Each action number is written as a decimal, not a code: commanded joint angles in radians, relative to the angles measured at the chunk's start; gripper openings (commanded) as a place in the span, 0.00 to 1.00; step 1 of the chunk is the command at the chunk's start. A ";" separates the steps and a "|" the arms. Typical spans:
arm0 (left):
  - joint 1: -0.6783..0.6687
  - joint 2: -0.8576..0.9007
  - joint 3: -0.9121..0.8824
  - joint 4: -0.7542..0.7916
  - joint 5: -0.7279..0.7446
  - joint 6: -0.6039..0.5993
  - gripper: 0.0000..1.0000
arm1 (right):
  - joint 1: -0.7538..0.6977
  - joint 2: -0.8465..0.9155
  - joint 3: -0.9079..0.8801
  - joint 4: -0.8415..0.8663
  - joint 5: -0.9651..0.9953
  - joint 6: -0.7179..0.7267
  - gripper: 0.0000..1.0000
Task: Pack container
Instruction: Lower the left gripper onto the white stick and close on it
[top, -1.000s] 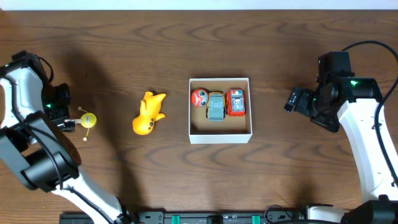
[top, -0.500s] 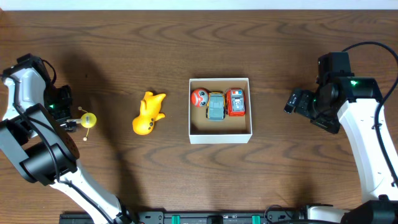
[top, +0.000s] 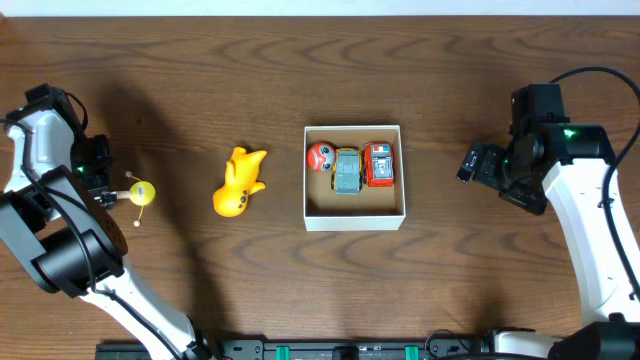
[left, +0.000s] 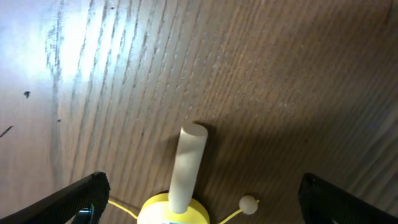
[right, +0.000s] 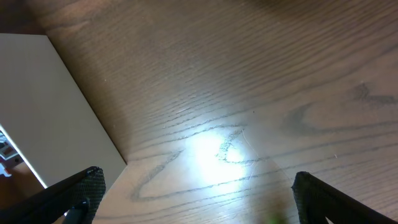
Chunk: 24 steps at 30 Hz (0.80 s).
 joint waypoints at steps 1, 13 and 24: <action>0.005 0.034 -0.014 0.000 -0.029 0.021 0.98 | 0.005 0.000 -0.005 0.002 -0.004 -0.011 0.99; 0.005 0.080 -0.018 0.006 -0.028 0.024 0.98 | 0.005 0.000 -0.005 0.003 -0.003 -0.011 0.99; -0.002 0.093 -0.021 0.015 -0.021 0.024 0.99 | 0.005 0.000 -0.005 0.009 -0.004 -0.011 0.99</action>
